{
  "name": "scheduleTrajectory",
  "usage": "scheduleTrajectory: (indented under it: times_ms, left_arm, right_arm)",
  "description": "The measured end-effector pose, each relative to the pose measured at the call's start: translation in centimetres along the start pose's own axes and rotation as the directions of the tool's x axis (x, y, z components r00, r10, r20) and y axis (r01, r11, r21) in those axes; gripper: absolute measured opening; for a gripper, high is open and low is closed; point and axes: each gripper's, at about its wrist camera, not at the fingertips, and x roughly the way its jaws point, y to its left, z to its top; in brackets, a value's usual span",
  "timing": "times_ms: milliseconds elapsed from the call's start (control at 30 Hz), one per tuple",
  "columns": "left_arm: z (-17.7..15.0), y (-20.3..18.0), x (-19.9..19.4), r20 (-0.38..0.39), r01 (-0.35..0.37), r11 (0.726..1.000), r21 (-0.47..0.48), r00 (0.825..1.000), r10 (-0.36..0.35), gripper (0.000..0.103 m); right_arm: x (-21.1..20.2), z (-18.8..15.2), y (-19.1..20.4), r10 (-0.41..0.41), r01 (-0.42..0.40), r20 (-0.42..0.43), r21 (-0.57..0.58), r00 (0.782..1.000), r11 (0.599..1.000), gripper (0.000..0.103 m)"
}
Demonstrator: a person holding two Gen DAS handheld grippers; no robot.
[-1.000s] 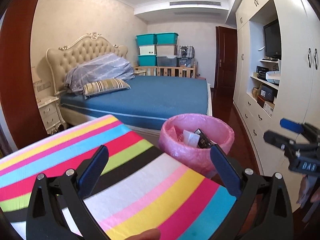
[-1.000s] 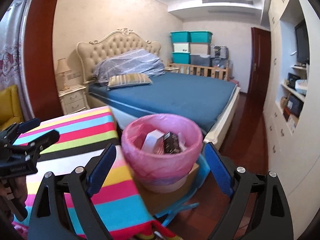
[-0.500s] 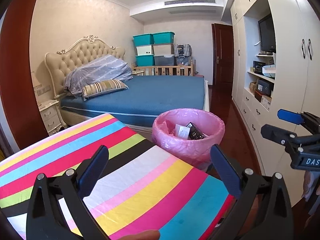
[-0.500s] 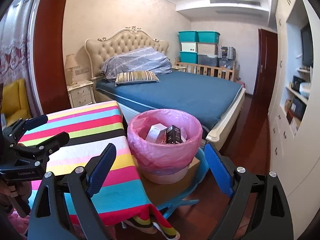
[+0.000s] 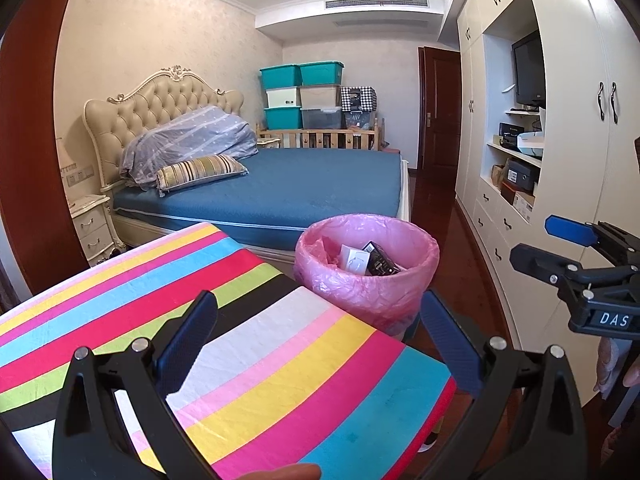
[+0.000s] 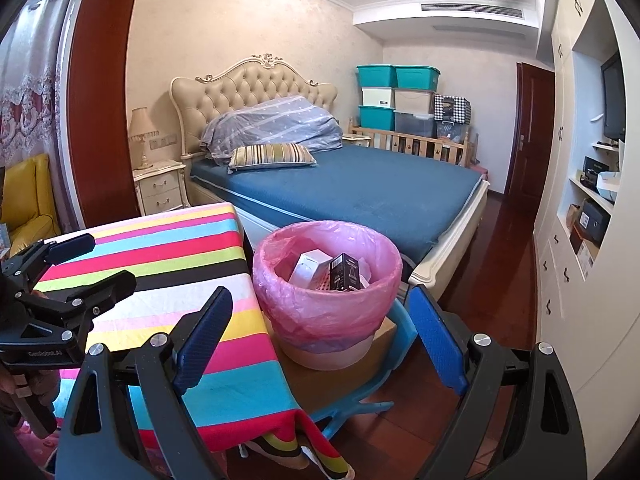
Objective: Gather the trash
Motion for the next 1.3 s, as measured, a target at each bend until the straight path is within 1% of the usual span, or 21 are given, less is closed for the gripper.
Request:
scheduleTrajectory:
  times_ms: [267, 1300]
  left_arm:
    - [0.00, 0.40, 0.43, -0.012, -0.003, 1.000, -0.019, 1.000, 0.002, 0.098]
    - [-0.24, 0.47, 0.74, -0.010, -0.005, 1.000, -0.018, 1.000, 0.005, 0.098]
  right_arm:
    - [0.11, -0.10, -0.15, -0.003, 0.003, -0.005, 0.001, 1.000, 1.000, 0.084]
    - [0.54, -0.27, 0.35, 0.005, -0.005, -0.006, -0.004, 1.000, 1.000, 0.084]
